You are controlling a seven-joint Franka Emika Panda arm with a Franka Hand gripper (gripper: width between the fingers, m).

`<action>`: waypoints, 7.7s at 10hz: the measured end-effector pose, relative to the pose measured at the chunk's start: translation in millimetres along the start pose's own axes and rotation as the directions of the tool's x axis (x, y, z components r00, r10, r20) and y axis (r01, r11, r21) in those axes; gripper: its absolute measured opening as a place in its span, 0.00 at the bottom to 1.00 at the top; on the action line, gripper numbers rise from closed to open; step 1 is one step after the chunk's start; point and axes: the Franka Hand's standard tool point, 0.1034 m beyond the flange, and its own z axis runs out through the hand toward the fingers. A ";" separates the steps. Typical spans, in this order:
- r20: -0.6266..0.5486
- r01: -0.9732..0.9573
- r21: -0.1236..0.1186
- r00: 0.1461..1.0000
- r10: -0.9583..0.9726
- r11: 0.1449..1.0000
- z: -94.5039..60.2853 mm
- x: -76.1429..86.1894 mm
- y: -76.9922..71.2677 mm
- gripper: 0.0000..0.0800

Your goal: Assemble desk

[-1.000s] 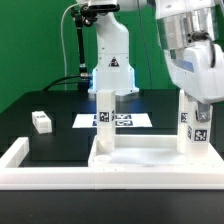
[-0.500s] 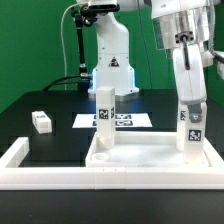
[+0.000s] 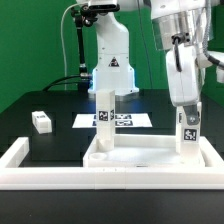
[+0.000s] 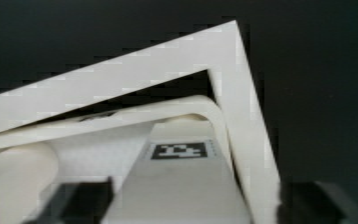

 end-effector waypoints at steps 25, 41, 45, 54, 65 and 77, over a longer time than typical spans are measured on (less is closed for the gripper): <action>0.018 0.997 0.052 0.062 -0.998 0.062 -86.2 217.1 59.2 0.81; 0.626 0.951 0.032 -0.259 -0.736 -0.308 -21.4 351.5 117.0 0.81; 0.792 0.927 -0.011 -0.221 -0.569 -0.375 -1.6 368.3 144.3 0.81; 0.862 0.877 -0.042 -0.211 -0.462 -0.478 19.6 397.3 167.9 0.81; 0.862 0.877 -0.042 -0.211 -0.462 -0.478 19.6 397.3 167.9 0.36; 0.543 0.873 -0.014 -0.402 -0.737 -0.487 -100.6 279.3 70.7 0.36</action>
Offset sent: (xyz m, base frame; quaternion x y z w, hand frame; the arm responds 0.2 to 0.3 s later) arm -0.0481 -0.0602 0.0368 0.0447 -0.0211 -0.0645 0.9967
